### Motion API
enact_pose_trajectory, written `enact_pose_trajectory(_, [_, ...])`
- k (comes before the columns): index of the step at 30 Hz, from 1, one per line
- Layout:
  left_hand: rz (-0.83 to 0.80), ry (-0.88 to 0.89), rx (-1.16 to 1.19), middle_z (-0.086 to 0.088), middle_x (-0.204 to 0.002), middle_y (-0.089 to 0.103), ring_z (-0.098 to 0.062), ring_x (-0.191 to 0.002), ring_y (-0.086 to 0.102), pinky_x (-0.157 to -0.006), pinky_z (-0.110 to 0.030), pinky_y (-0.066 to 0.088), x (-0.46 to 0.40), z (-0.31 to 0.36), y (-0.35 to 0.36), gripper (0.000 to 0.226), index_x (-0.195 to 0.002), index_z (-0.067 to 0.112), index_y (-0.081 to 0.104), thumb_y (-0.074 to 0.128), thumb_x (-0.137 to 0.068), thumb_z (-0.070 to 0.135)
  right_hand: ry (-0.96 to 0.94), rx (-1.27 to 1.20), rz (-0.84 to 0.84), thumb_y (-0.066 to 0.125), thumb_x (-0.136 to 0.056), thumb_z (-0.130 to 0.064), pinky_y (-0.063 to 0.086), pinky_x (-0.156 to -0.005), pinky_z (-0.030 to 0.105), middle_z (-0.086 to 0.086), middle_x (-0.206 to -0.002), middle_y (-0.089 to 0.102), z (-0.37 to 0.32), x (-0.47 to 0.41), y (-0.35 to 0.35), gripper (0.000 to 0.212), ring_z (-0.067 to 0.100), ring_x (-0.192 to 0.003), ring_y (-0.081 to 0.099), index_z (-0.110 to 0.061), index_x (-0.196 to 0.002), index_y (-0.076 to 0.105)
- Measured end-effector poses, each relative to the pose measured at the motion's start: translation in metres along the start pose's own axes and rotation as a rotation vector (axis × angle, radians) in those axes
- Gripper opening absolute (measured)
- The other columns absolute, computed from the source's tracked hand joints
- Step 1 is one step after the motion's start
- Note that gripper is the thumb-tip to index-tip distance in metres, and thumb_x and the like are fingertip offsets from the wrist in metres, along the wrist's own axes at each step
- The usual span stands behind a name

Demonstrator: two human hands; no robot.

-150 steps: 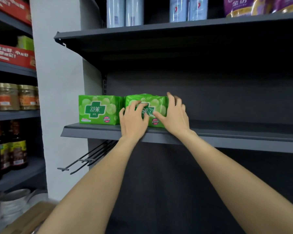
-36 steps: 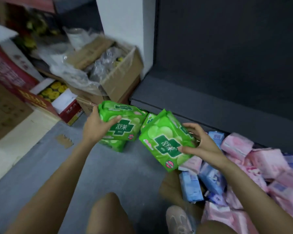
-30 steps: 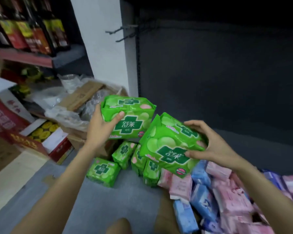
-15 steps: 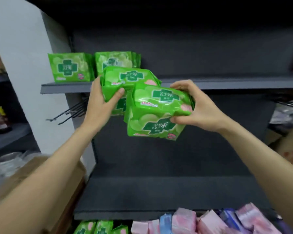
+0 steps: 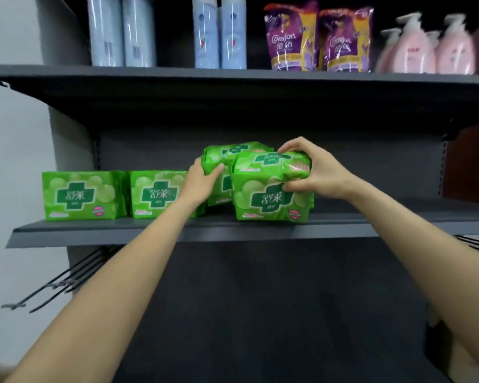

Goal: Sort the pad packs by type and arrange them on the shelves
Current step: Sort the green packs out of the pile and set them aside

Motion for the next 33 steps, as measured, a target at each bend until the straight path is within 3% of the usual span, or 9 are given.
enact_pose_trajectory(7, [-0.112,-0.129,-0.195,-0.024,-0.136,0.05,-0.04,-0.12,0.051,-0.095,-0.037,0.039,-0.014,-0.045,0.041,0.059,-0.153,0.012,0.007,0.032,-0.104,0.032,0.178,-0.023,-0.151,0.074,-0.08,-0.013,0.052,-0.088,0.029,-0.003,-0.121,0.055,0.069,-0.039,0.04,0.052,0.017,-0.105,0.059,-0.031,-0.122,0.049])
enact_pose_trajectory(11, [-0.21,-0.064,-0.056,-0.007,-0.159,0.019,-0.028,-0.143,0.025,-0.115,-0.04,0.021,-0.001,-0.041,0.043,0.072,-0.152,0.033,-0.004,0.022,-0.093,0.064,0.38,-0.002,-0.111,0.063,-0.09,-0.027,0.047,-0.079,0.025,0.004,-0.119,0.057,0.094,-0.037,0.066,0.056,0.019,-0.101,0.06,-0.032,-0.137,0.032])
enact_pose_trajectory(15, [-0.275,0.051,-0.172,-0.007,-0.161,0.001,-0.024,-0.146,0.017,-0.115,-0.04,0.02,0.015,-0.033,0.044,0.11,-0.15,0.032,-0.016,0.048,-0.072,0.077,0.436,-0.014,0.065,0.069,-0.085,-0.036,0.044,-0.081,0.028,0.003,-0.112,0.059,0.093,-0.036,0.077,0.08,0.021,-0.098,0.06,-0.029,-0.145,0.016])
enact_pose_trajectory(19, [-0.183,0.164,-0.443,-0.019,-0.159,0.001,-0.038,-0.131,0.043,-0.104,-0.04,0.037,0.01,-0.031,0.042,0.102,-0.149,0.018,-0.021,0.056,-0.09,0.052,0.519,0.08,0.272,0.071,-0.081,-0.043,0.043,-0.097,0.038,0.012,-0.134,0.05,0.093,-0.02,0.095,0.092,0.03,-0.116,0.053,-0.013,-0.148,0.015])
enact_pose_trajectory(21, [-0.102,0.242,-0.53,-0.021,-0.158,0.0,-0.039,-0.129,0.043,-0.1,-0.041,0.04,0.013,-0.025,0.041,0.095,-0.15,0.016,-0.016,0.055,-0.093,0.043,0.421,0.304,0.369,0.071,-0.081,-0.04,0.044,-0.093,0.039,0.011,-0.129,0.046,0.078,-0.012,0.099,0.076,0.028,-0.118,0.045,-0.007,-0.137,0.032])
enact_pose_trajectory(23, [-0.029,0.338,-0.584,-0.018,-0.159,-0.003,-0.037,-0.134,0.034,-0.096,-0.04,0.043,0.019,-0.016,0.041,0.087,-0.152,0.021,-0.007,0.056,-0.093,0.037,0.273,0.481,0.425,0.071,-0.082,-0.037,0.047,-0.081,0.04,0.008,-0.114,0.045,0.063,-0.01,0.101,0.052,0.026,-0.104,0.045,-0.012,-0.119,0.046])
enact_pose_trajectory(27, [-0.03,0.385,-0.634,-0.014,-0.157,0.005,-0.033,-0.131,0.034,-0.081,-0.038,0.05,0.021,-0.012,0.048,0.073,-0.151,0.031,0.008,0.051,-0.094,0.038,0.261,0.386,0.328,0.064,-0.088,-0.036,0.045,-0.075,0.033,0.002,-0.114,0.041,0.073,-0.012,0.104,0.023,0.02,-0.091,0.05,-0.023,-0.105,0.056])
enact_pose_trajectory(30, [0.052,0.419,-0.699,-0.014,-0.152,0.018,-0.03,-0.13,0.033,-0.069,-0.033,0.053,0.019,-0.009,0.043,0.065,-0.145,0.022,0.028,0.056,-0.089,0.039,0.236,0.407,0.283,0.056,-0.093,-0.036,0.045,-0.082,0.035,0.003,-0.124,0.045,0.072,-0.014,0.108,0.02,0.022,-0.102,0.051,-0.026,-0.109,0.062])
enact_pose_trajectory(33, [0.189,0.575,-0.803,-0.015,-0.131,0.046,-0.03,-0.111,0.049,-0.07,-0.036,0.05,0.023,0.004,0.037,0.054,-0.126,0.013,0.051,0.07,-0.077,0.027,0.255,0.514,0.21,0.043,-0.098,-0.036,0.042,-0.09,0.039,0.004,-0.131,0.044,0.072,-0.022,0.112,0.032,0.026,-0.113,0.044,-0.029,-0.123,0.061])
Point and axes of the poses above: each hand's wrist, its own x-axis away from the middle knuckle, its own y-axis out of the palm, z = x × y, the point moved 8 cm from there along -x, towards the middle knuckle
